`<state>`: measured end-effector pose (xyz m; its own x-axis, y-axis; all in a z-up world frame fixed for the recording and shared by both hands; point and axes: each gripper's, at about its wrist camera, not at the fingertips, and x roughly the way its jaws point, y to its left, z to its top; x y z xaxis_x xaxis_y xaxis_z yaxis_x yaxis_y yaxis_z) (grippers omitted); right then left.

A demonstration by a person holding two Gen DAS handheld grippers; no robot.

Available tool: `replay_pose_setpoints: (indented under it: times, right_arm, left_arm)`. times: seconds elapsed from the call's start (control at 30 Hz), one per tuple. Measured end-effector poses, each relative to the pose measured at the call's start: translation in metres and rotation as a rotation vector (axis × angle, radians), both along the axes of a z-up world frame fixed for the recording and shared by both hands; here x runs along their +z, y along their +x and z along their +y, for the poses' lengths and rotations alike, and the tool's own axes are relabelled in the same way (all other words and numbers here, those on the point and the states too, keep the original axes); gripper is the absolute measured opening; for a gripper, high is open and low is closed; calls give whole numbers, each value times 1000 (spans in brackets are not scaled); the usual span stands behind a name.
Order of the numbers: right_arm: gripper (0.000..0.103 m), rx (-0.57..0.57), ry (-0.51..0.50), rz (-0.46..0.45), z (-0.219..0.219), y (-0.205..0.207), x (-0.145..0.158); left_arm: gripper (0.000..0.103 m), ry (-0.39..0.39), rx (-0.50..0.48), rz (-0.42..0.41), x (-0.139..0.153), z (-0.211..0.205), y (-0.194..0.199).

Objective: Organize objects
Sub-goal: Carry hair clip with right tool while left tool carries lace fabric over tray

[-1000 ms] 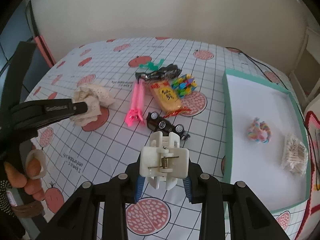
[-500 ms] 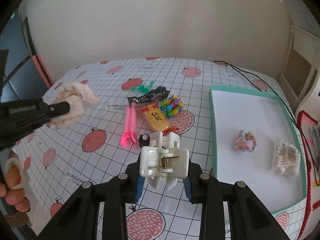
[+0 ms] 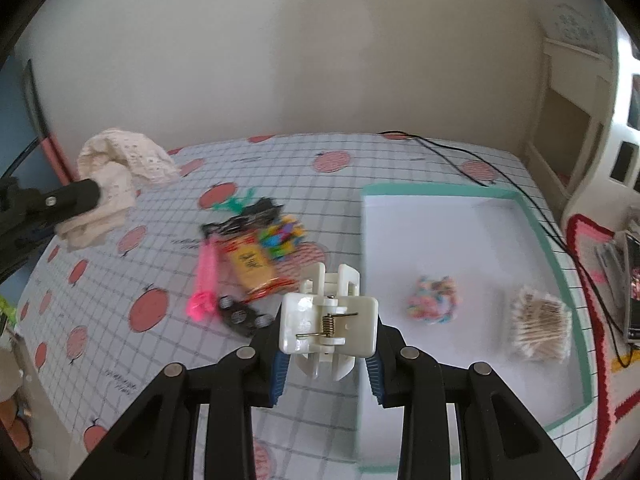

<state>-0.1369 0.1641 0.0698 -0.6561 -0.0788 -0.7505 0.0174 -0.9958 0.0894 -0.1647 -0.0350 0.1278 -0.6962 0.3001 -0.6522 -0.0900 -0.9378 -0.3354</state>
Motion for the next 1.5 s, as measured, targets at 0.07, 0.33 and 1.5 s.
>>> replay_pose_setpoints:
  times: [0.07,0.33,1.5]
  right_arm:
    - [34,-27,11,6,14,-3,0]
    - [34,-145,-16,5,70,-15,-5]
    - [34,-286,-172,63,173,-92,-26]
  left_arm:
    - [13,-2,-26,15,2,12,-2]
    - [13,-8,-110,42,4,53,-10]
    - [13,-36,-318,38,-52,190,-72]
